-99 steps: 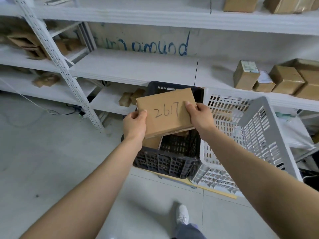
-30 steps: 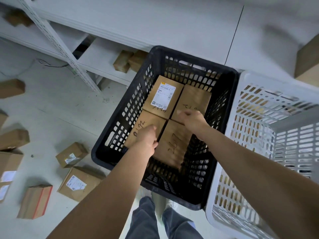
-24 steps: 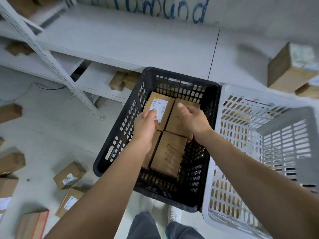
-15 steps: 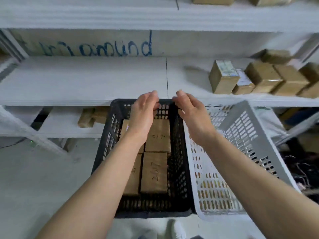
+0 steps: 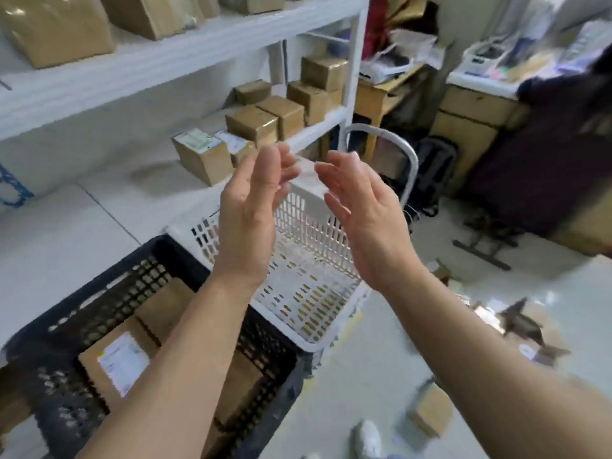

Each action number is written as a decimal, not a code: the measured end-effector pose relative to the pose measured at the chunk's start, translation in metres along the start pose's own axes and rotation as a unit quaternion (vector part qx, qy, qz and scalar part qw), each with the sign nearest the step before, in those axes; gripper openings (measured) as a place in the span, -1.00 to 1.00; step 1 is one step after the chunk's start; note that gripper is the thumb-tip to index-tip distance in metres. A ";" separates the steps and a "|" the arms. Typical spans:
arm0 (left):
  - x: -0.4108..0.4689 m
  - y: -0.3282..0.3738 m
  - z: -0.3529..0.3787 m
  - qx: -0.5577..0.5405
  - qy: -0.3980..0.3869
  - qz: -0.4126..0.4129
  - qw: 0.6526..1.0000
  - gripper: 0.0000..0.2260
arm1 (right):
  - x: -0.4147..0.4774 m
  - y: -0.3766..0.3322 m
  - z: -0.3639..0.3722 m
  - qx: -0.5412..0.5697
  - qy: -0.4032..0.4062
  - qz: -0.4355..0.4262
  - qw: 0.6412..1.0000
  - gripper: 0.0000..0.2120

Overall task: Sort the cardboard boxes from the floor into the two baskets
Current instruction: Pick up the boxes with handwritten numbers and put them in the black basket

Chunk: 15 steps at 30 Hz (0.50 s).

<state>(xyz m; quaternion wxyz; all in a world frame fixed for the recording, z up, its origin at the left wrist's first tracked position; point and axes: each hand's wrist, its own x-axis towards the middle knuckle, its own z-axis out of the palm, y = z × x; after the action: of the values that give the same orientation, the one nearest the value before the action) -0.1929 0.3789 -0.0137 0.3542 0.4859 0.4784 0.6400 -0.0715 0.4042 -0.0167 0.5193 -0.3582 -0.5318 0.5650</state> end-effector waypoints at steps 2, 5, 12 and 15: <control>-0.006 0.000 0.036 -0.027 -0.057 -0.008 0.998 -0.52 | -0.019 -0.007 -0.035 -0.015 0.065 -0.011 0.998 -0.74; -0.021 -0.002 0.094 -0.051 -0.140 -0.017 0.989 -0.62 | -0.051 -0.020 -0.087 -0.032 0.154 -0.032 0.987 -0.79; -0.083 0.004 0.226 -0.105 -0.286 -0.051 0.951 -0.68 | -0.149 -0.055 -0.211 -0.044 0.329 -0.055 0.942 -0.64; -0.120 0.008 0.279 -0.117 -0.323 -0.058 0.937 -0.67 | -0.198 -0.071 -0.263 -0.047 0.388 -0.053 0.919 -0.64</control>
<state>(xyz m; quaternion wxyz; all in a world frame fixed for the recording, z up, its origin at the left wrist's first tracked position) 0.1084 0.3415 -0.0203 0.5808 0.5931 0.2873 0.4779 0.2354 0.2654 -0.0232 0.6964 -0.5446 -0.3333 0.3277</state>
